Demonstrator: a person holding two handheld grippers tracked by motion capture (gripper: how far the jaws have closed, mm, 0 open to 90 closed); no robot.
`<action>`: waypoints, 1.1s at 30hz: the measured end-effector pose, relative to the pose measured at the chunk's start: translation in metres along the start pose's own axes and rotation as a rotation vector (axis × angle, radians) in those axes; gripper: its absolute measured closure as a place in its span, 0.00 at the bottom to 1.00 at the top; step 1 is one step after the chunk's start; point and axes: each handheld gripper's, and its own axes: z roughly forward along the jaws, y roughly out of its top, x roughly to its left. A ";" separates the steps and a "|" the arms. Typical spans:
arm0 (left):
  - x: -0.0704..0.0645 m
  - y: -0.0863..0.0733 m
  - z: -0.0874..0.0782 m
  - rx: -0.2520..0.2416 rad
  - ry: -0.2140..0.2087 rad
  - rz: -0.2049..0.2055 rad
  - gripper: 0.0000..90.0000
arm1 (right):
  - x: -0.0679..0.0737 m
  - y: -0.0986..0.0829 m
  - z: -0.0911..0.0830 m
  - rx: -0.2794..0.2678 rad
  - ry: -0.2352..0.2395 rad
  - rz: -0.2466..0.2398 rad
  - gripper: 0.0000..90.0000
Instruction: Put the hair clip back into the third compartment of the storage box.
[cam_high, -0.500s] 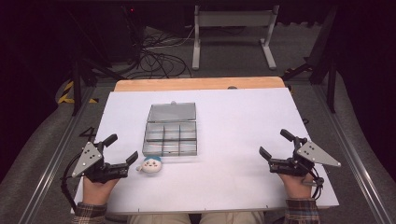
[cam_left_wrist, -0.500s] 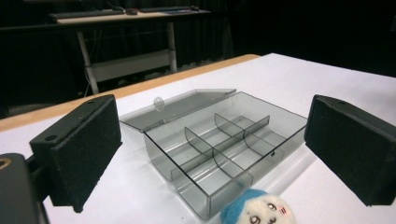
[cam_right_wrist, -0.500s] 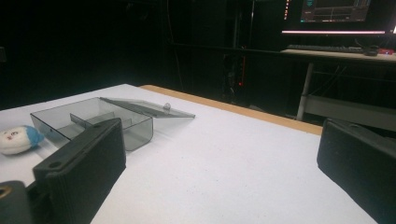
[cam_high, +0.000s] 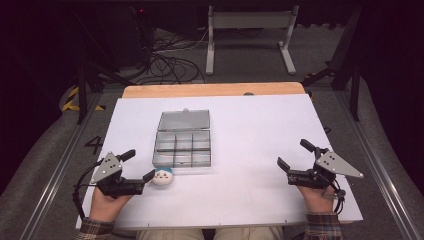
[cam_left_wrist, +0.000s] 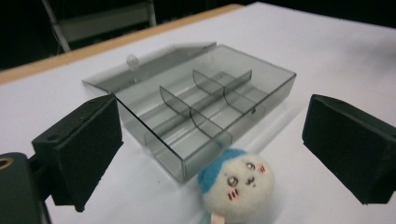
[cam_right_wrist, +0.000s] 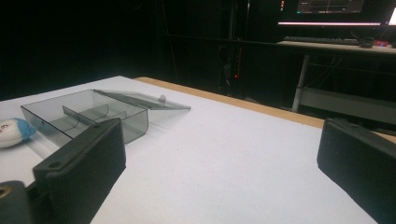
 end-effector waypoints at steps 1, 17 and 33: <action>0.000 -0.001 0.002 0.023 -0.006 0.001 0.06 | 0.000 0.000 0.000 0.000 0.000 0.000 0.02; -0.004 -0.005 0.018 0.190 -0.044 0.014 0.16 | 0.000 -0.001 0.001 0.023 -0.023 -0.001 0.02; -0.007 -0.007 0.023 0.267 -0.065 0.041 0.27 | 0.000 0.000 0.000 0.020 -0.044 -0.005 0.04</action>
